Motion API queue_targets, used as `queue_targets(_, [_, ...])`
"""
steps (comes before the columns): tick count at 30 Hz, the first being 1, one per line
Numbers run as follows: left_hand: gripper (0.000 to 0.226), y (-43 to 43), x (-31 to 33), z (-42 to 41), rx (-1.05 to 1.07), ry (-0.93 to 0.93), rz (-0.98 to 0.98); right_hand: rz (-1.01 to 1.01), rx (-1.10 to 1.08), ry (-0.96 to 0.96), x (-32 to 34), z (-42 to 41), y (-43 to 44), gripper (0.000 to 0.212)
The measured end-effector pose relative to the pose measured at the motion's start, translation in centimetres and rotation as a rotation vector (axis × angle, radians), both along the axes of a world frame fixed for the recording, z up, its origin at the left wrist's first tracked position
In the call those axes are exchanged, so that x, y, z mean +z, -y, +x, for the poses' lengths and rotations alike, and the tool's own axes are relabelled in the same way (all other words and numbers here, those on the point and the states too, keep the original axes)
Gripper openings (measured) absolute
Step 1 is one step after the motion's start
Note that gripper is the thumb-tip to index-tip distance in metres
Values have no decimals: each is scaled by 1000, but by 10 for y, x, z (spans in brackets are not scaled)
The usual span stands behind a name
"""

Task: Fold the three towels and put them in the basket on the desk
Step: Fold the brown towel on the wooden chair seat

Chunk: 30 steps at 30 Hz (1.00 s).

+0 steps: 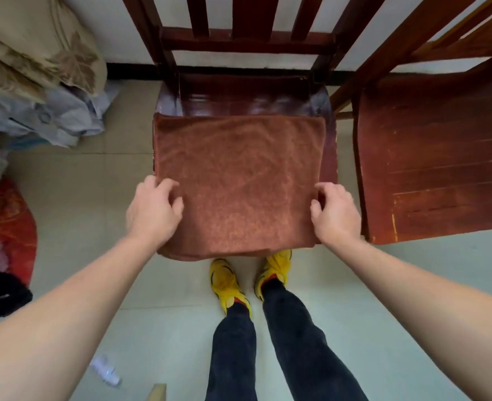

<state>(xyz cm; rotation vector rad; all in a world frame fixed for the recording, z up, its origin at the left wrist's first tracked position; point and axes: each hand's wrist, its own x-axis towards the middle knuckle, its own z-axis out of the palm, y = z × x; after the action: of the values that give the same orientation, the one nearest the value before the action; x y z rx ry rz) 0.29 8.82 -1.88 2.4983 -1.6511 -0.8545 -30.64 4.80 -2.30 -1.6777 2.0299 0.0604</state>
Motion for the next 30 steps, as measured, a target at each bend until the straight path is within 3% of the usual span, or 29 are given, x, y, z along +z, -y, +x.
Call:
queue_targets(3, [46, 48, -16, -8, -187, 27, -36, -27, 319, 81, -11, 39, 35, 48])
queue_targets(7, [65, 88, -41, -1, -247, 153, 72, 29, 644, -12, -42, 42, 71, 57])
queue_targets(9, [69, 94, -44, 2, -260, 194, 89, -41, 634, 4, -47, 20, 90, 53])
queue_targets(12, [71, 95, -41, 0, -261, 207, 115, -169, 377, 78, -42, -5, 117, 47])
queue_targets(14, [72, 93, -39, -4, -248, 207, 138, -185, 315, 59, -37, -9, 135, 49])
queue_targets(16, [72, 97, -37, -5, -236, 206, 150, -135, 380, 53, -32, -5, 159, 48])
queue_targets(21, [73, 98, -37, -3, -247, 217, 165, -6, 450, 19, -21, -1, 199, 22])
queue_targets(26, [72, 101, -31, -8, -228, 235, 169, 157, 541, -123, -8, -11, 211, 33])
queue_targets(30, [49, 81, -10, -48, -61, 165, -47, 212, 538, -152, -4, -16, 214, 37])
